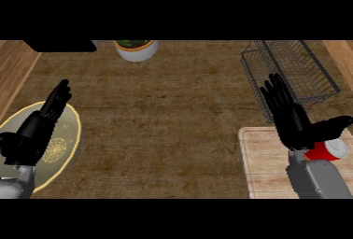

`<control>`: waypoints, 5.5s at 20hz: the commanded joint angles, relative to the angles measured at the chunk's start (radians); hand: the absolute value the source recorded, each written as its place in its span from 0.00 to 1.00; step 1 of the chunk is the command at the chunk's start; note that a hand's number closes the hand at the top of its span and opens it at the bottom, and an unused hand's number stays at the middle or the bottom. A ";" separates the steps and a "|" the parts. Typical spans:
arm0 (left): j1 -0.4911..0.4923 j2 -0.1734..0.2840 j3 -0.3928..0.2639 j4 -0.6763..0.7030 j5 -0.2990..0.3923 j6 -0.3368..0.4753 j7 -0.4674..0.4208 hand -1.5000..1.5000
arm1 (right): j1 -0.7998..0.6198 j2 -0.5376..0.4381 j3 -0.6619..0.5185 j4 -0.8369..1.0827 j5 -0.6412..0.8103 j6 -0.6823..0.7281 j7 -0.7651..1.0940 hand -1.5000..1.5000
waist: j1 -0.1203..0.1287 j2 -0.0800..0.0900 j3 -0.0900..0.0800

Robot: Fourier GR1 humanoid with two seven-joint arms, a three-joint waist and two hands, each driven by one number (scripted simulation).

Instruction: Pick the can from the cutting board and place it in the tiered basket

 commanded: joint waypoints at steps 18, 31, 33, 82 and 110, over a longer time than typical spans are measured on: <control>0.013 -0.074 0.038 0.112 -0.135 0.123 -0.001 0.50 | 0.356 -0.605 -0.405 0.071 0.008 0.219 0.085 0.00 | -0.027 0.007 -0.022; -0.069 -0.114 0.041 0.181 -0.169 0.097 -0.023 0.50 | 0.083 -0.826 -0.201 0.000 0.114 0.453 0.472 0.00 | 0.006 0.015 -0.021; -0.099 -0.125 0.033 0.118 -0.184 0.117 0.077 0.50 | 0.071 -0.804 -0.183 -0.050 0.110 0.447 0.568 0.00 | 0.002 0.012 -0.021; -0.117 -0.241 0.235 0.224 -0.320 -0.045 0.002 0.50 | 0.078 -0.331 -0.183 -0.149 0.744 0.656 0.767 0.00 | -0.011 0.011 -0.020; -0.082 -0.287 0.269 0.174 -0.365 -0.072 0.003 0.50 | 0.090 -0.232 -0.163 -0.018 0.923 0.696 0.492 1.00 | -0.015 0.010 -0.021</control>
